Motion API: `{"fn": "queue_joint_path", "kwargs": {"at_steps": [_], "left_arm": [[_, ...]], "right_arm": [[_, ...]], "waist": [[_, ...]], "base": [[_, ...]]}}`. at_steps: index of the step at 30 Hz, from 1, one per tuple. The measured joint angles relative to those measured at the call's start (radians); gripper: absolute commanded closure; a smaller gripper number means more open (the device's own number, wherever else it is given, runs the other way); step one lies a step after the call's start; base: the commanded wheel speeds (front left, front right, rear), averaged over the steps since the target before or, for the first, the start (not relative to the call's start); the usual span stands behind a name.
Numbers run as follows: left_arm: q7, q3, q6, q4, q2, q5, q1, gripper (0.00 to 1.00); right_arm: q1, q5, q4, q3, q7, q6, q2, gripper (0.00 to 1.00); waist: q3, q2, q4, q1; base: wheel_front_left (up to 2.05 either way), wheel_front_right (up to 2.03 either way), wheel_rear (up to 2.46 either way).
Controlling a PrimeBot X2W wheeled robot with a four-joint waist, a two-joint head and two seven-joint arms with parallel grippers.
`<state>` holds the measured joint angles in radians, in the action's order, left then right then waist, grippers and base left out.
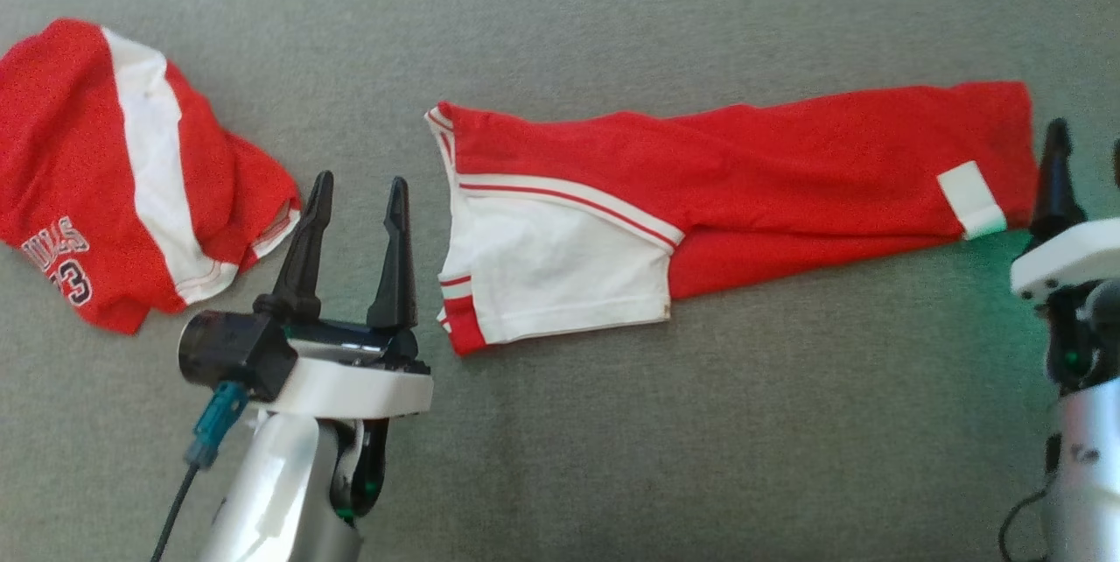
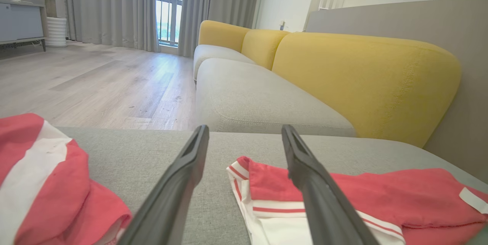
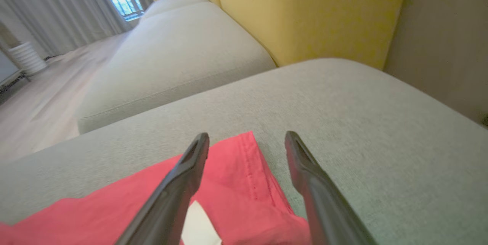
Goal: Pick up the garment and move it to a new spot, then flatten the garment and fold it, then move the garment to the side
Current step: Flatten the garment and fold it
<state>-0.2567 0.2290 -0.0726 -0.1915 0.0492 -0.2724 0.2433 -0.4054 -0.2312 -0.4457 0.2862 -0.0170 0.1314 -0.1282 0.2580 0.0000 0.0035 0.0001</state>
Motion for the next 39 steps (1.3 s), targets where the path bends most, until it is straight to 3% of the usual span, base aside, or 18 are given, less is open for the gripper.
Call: {"fn": "queue_joint_path", "kwargs": {"at_steps": [9,18,19,20,32,34,35,39], "left_arm": [[0.0,0.019,-0.007,-0.002,-0.001,-0.008,0.035,0.0],[0.0,0.032,0.002,-0.002,-0.002,-0.018,0.05,0.0],[0.0,0.033,0.002,-0.003,-0.002,-0.018,0.055,0.0],[0.0,0.033,0.002,-0.005,-0.002,-0.018,0.061,0.0],[0.0,0.029,0.002,-0.021,-0.002,-0.018,0.06,0.0],[0.0,0.029,0.002,-0.023,-0.002,-0.018,0.053,0.0],[0.0,0.029,0.002,-0.023,-0.002,-0.018,0.048,0.0],[0.0,0.027,0.002,-0.023,-0.003,-0.019,0.034,0.0]], "right_arm": [[-0.135,0.165,-0.169,0.252,-0.111,0.0,0.043,0.0],[-0.188,0.206,-0.238,0.295,-0.16,0.0,0.068,0.0],[-0.192,0.206,-0.242,0.292,-0.162,0.0,0.068,0.62],[-0.196,0.206,-0.245,0.288,-0.163,0.0,0.067,1.0],[-0.166,0.22,-0.219,0.255,-0.119,0.0,0.051,1.0],[-0.155,0.247,-0.211,0.291,-0.11,0.0,0.023,1.0],[-0.152,0.293,-0.2,0.357,-0.099,0.0,-0.009,1.0],[-0.155,0.384,-0.163,0.488,-0.083,0.0,-0.025,1.0]], "waist": [[0.065,0.0,0.051,0.0],[0.095,0.0,0.052,-0.0001],[0.097,0.0,0.05,0.0],[0.097,0.0,0.047,0.0],[0.046,0.0,0.009,-0.0001],[0.032,0.0,0.003,-0.0002],[0.017,0.0,-0.002,-0.0002],[-0.007,0.0,-0.007,-0.0003]], "base": [[0.0,0.0,0.0],[0.0,0.0,0.0],[0.0,0.0,0.0],[0.0,0.0,0.0],[0.0,0.0,0.0],[0.0,0.0,0.0],[0.0,0.0,0.0],[0.0,0.0,0.0]]}}
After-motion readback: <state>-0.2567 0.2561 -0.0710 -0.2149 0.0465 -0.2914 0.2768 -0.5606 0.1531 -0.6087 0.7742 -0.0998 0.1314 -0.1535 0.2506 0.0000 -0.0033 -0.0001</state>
